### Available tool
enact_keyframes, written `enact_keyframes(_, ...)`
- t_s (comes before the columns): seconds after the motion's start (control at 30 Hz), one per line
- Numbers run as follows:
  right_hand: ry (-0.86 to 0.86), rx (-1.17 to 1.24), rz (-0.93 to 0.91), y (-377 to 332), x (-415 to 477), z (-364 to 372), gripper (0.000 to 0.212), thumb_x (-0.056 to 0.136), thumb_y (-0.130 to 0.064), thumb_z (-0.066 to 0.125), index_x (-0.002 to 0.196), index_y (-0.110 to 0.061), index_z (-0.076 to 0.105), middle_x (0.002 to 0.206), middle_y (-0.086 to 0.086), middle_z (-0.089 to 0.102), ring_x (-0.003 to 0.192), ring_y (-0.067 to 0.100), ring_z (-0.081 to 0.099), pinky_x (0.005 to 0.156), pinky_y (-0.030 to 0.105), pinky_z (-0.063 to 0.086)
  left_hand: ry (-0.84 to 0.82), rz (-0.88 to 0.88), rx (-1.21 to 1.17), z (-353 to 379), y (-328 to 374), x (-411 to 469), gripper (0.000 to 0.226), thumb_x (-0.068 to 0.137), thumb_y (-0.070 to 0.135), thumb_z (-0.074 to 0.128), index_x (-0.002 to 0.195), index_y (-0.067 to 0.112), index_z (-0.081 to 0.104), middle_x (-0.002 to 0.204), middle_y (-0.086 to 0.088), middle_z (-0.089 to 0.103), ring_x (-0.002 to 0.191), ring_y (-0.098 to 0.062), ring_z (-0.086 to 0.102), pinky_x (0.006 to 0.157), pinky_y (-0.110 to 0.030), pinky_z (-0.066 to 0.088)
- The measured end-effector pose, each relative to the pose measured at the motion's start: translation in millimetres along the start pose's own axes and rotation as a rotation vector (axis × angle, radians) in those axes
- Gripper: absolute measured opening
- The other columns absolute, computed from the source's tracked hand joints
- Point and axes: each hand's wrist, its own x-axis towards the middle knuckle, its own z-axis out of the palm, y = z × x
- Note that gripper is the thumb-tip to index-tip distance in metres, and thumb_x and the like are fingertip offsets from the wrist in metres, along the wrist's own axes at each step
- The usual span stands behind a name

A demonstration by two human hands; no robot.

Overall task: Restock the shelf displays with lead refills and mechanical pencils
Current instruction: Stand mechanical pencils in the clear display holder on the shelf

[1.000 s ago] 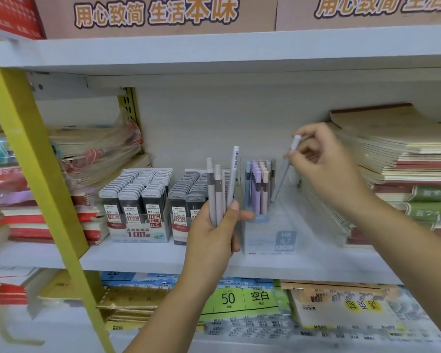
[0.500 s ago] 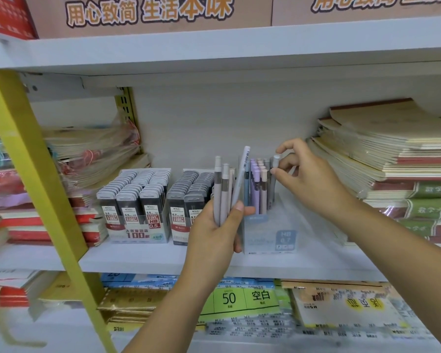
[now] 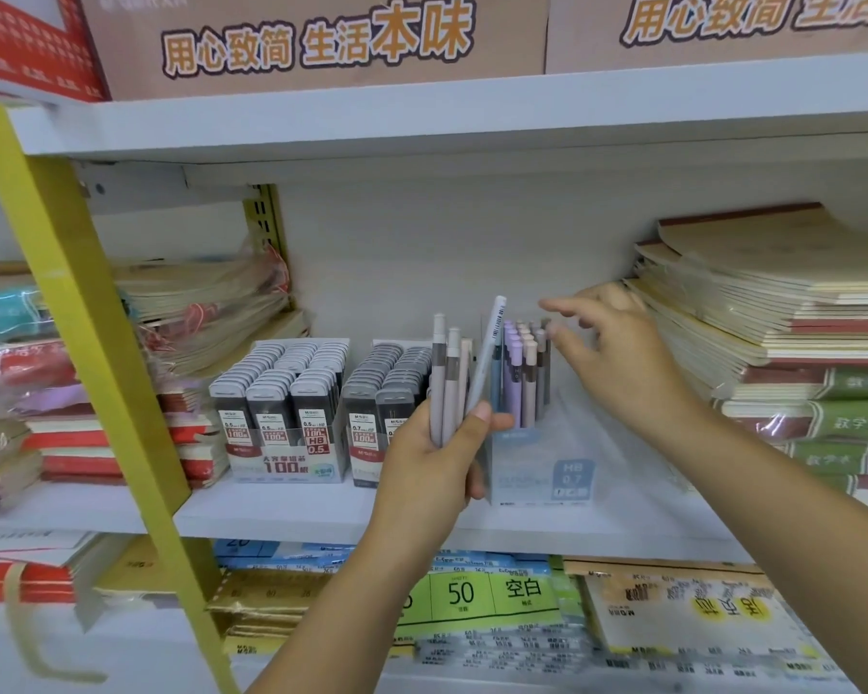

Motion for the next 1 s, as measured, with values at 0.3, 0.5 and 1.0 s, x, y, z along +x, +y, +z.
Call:
enact_keyframes(0.3, -0.047, 0.839, 0.157, -50.3, -9.1, -27.7, 0.023, 0.094, -0.008, 0.058, 0.109, -0.025, 0.060, 0.087, 0.000, 0.076, 0.072, 0.013, 0.070, 0.058, 0.021, 0.053, -0.099, 0.010, -0.023, 2.1, 2.4, -3.9, 0.017, 0.099, 0.025, 0.060, 0.110, 0.012, 0.064, 0.078, 0.003, 0.076, 0.041, -0.006, 0.044, 0.038, -0.016, 0.033)
enact_keyframes(0.5, 0.074, 0.772, 0.130, -24.0, 3.4, -44.6, 0.022, 0.097, -0.005, 0.052, 0.101, -0.027, 0.049, 0.084, -0.002, 0.075, 0.077, 0.015, 0.071, 0.058, 0.020, 0.054, 0.003, 0.021, -0.038, -3.5, -4.3, -0.8, 0.012, 0.097, 0.025, 0.062, 0.106, 0.024, 0.069, 0.071, 0.000, 0.070, 0.041, -0.003, 0.040, 0.041, -0.016, 0.033)
enact_keyframes(1.0, -0.140, 0.328, 0.006, -23.5, -34.5, -57.6, 0.010, 0.081, -0.020, 0.072, 0.086, -0.027, 0.069, 0.095, -0.010, 0.070, 0.098, 0.000, 0.062, 0.088, 0.008, 0.044, 0.083, 0.054, -0.047, -23.2, 16.0, 6.2, 0.008, 0.086, 0.026, 0.074, 0.085, 0.032, 0.078, 0.051, 0.011, 0.053, 0.041, -0.005, 0.039, 0.038, -0.017, 0.034)
